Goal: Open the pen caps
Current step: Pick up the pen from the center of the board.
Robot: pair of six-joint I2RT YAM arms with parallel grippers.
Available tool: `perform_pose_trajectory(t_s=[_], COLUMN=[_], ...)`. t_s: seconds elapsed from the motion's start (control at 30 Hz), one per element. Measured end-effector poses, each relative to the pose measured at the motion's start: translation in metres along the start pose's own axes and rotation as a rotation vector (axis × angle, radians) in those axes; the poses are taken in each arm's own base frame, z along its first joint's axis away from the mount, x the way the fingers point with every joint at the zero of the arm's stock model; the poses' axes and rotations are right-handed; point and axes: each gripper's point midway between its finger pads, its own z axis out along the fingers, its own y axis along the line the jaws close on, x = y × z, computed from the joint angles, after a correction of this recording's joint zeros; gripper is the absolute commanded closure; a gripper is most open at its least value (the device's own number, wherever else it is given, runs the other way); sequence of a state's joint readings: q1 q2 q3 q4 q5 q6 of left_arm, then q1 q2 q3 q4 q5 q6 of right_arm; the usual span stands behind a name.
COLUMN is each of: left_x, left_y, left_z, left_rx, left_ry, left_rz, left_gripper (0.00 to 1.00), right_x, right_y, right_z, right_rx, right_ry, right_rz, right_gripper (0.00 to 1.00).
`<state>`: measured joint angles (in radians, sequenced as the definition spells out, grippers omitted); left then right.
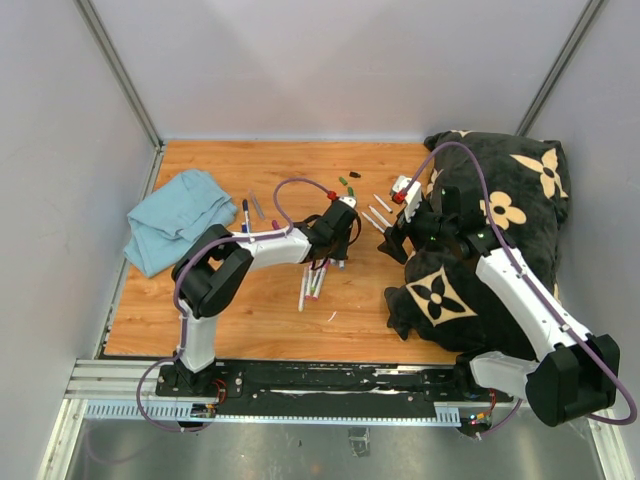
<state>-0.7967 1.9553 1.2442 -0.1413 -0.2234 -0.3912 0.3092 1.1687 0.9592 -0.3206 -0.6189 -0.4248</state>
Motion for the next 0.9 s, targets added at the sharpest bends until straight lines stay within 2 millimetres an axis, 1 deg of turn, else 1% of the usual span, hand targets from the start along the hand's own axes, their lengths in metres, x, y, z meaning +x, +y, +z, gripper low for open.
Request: perform_pose_trajectory(t_s=[0.27,0.57,0.8,0.9], left_x=[0.011,0.024,0.025,0.023], left_y=[-0.013,-0.015,-0.016,-0.017], left_z=[-0.004,-0.013,-0.014,-0.012], left_rx=[0.017,0.034,0.039,0.036], left_ry=[0.022,0.045,0.055,0.062], left_rz=[0.052,0.078,0.094,0.106], left_gripper=[0.78,0.78,0.76,0.73], right_x=[-0.001,-0.002,-0.002,-0.001], right_y=[0.000,0.000,-0.003,-0.009], right_z=[-0.001,-0.001,-0.003,-0.006], right_rx=[0.001,0.003,0.011,0.028], right_ry=[-0.003,-0.005,-0.006,-0.007], right_rz=[-0.002,-0.003,0.001,0.009], right_gripper=[0.02,0.02,0.02,0.02])
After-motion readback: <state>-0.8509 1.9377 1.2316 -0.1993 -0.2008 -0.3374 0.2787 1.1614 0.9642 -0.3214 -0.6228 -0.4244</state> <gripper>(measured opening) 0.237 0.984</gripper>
